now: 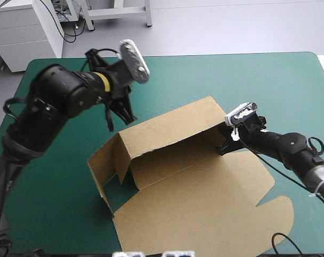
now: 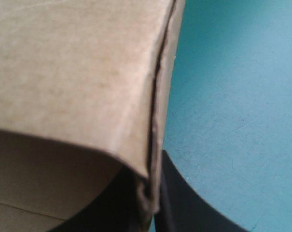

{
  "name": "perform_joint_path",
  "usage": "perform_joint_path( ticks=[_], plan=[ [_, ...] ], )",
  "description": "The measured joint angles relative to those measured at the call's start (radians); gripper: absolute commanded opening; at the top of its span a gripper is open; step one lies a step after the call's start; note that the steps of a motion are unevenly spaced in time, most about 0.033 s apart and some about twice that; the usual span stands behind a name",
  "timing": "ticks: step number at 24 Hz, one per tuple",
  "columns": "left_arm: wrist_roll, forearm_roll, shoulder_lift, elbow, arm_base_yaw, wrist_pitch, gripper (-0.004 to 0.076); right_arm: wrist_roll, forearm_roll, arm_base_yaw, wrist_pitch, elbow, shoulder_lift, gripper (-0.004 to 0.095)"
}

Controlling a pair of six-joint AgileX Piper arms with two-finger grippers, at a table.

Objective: Fold the box

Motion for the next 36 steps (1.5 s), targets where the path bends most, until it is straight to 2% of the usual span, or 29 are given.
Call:
perform_joint_path(
  ticks=[3,4,8,10,19,26,31,36],
  plan=[
    [0.000,-0.118,0.000,-0.004,0.196,0.001,0.0015,0.003,0.000,0.000,-0.001,0.000,0.000,-0.0018],
    [0.000,-0.203,0.000,-0.004,0.332,0.001,0.0015,0.005,0.000,0.000,-0.002,0.000,0.000,-0.0018],
    [-0.017,-0.416,-0.001,0.021,0.658,0.004,0.0005,0.005,-0.001,0.000,-0.004,0.000,0.000,-0.0018],
    [-0.020,-0.458,-0.001,0.060,0.724,0.004,-0.0008,0.005,-0.002,0.000,-0.004,0.000,0.000,-0.0018],
    [0.021,-0.426,-0.094,0.280,0.735,0.003,-0.0008,0.010,-0.008,0.000,-0.007,0.000,-0.001,-0.0018],
    [0.033,-0.420,-0.136,0.310,0.735,-0.001,-0.0008,0.066,-0.073,0.000,-0.010,0.000,-0.074,-0.0018],
    [0.035,-0.425,-0.148,0.310,0.735,-0.008,-0.0008,0.249,-0.295,0.000,0.078,-0.067,-0.126,-0.0018],
    [0.035,-0.429,-0.149,0.310,0.735,-0.009,-0.0008,0.549,-0.600,0.000,0.263,-0.221,-0.131,-0.0018]
  ],
)
